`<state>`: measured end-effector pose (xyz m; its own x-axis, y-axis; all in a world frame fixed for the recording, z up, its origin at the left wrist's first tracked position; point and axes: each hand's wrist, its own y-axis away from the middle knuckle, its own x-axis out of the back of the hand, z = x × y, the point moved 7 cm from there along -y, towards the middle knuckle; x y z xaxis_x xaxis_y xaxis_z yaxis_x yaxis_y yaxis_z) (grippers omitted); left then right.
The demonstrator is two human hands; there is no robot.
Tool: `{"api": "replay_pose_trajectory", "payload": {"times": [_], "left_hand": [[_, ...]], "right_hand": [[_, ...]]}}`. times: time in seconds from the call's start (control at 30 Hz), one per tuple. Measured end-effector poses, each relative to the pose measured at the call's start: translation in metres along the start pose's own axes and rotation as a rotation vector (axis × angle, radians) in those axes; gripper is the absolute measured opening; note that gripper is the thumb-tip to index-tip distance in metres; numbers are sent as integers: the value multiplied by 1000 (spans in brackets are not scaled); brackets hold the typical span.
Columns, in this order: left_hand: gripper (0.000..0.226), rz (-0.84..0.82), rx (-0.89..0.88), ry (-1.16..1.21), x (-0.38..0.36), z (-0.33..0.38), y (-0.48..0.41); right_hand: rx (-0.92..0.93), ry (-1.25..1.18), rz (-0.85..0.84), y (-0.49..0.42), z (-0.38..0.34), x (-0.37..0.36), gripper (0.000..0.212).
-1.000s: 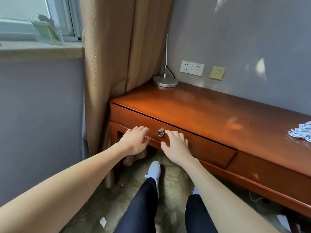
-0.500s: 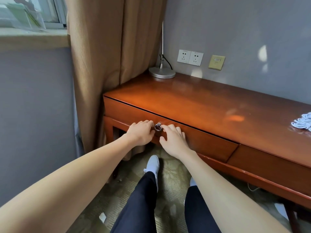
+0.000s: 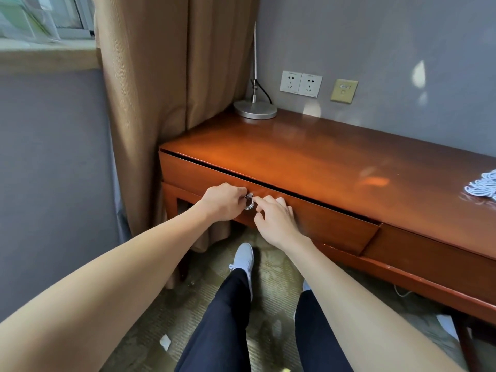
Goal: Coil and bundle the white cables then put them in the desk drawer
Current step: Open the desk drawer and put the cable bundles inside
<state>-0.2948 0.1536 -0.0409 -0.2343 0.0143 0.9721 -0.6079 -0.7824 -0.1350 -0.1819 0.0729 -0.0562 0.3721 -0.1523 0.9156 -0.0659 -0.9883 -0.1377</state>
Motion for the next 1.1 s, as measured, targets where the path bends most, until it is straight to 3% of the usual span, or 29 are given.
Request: {"api": "replay_pose_trajectory", "payload": {"times": [0.23, 0.5, 0.63, 0.87, 1.1], "left_hand": [[18, 25, 25, 10, 0, 0, 33], [15, 56, 43, -55, 7, 3, 83], [27, 75, 24, -198, 14, 3, 105], [30, 0, 24, -251, 22, 9, 144], [32, 130, -15, -351, 63, 32, 164]], "right_hand": [[0, -5, 3, 23, -14, -3, 48], [21, 86, -103, 61, -43, -3, 51], [23, 45, -127, 83, -57, -2, 53], [77, 83, -187, 118, -80, 1, 57], [130, 163, -52, 137, -97, 40, 51]]}}
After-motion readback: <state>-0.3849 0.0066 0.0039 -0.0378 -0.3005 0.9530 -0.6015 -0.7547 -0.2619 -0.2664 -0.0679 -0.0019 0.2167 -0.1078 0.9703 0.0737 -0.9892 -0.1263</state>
